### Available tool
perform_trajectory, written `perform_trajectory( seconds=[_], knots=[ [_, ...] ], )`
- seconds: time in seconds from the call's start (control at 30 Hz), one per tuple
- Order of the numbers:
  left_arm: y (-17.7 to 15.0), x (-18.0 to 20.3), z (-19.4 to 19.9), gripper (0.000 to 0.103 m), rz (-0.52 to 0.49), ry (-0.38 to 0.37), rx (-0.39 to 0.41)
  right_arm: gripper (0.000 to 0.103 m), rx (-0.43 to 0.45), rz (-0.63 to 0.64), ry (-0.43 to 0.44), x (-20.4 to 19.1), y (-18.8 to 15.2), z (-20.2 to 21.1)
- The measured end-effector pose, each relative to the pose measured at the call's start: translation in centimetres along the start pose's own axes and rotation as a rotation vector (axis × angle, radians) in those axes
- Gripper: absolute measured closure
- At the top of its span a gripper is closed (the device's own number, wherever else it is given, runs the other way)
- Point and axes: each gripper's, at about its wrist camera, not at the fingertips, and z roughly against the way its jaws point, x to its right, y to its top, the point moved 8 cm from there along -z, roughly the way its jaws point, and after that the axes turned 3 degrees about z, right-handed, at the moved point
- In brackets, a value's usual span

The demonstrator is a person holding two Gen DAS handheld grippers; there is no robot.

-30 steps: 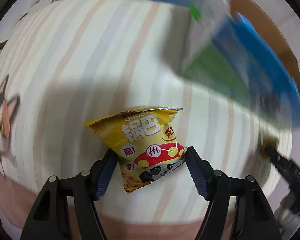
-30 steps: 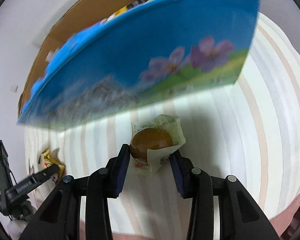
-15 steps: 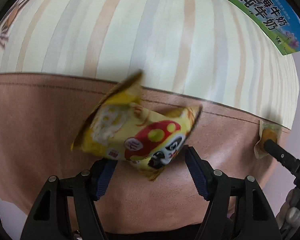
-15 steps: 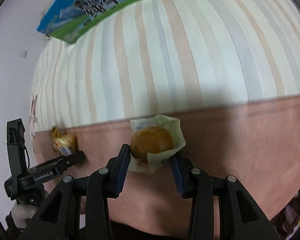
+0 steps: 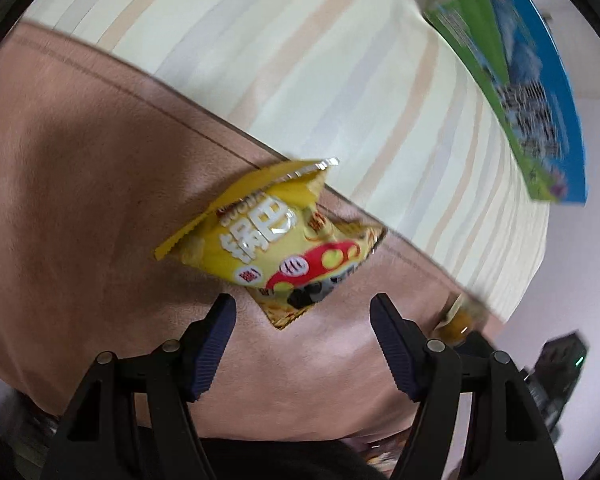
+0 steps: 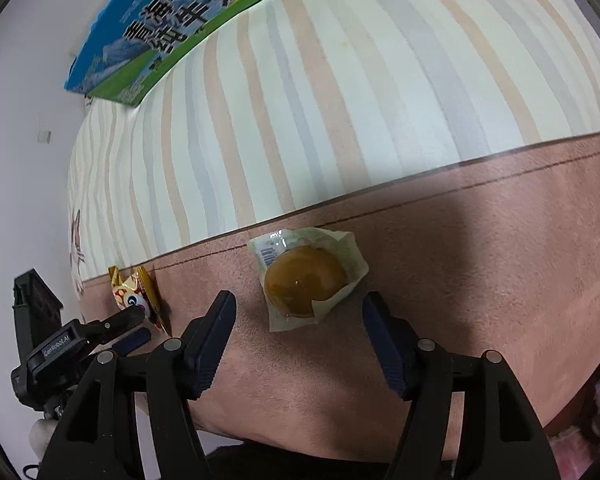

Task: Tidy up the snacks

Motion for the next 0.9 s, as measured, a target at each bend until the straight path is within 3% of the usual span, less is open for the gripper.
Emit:
perform_trajectory(
  seconds=[0.13,0.37,0.53,0.8,0.9],
  knots=[
    [2.7,0.0,-0.8,0.035,0.104,-0.074,-0.022,0.035,0.015,-0.037,0.02,0.5,0.3,0.5],
    [4.0,-2.4,0.3,0.035,0.286,-0.155,-0.01,0.035,0.041,-0.075,0.038,0.5,1.2,0.7],
    [4.1,-4.6,3.3,0.035,0.323,-0.201,0.01,0.035,0.043,-0.082,0.036,0.3,1.7,0.5],
    [5.0,-5.5,3.8,0.035,0.401,-0.193,0.032,0.035,0.029,-0.07,-0.011,-0.4,1.9,-1.5],
    [5.4,-4.9,3.8,0.035,0.372,-0.152,0.071,0.035,0.03,-0.045,-0.038,-0.7,2.0,-1.8]
  ],
)
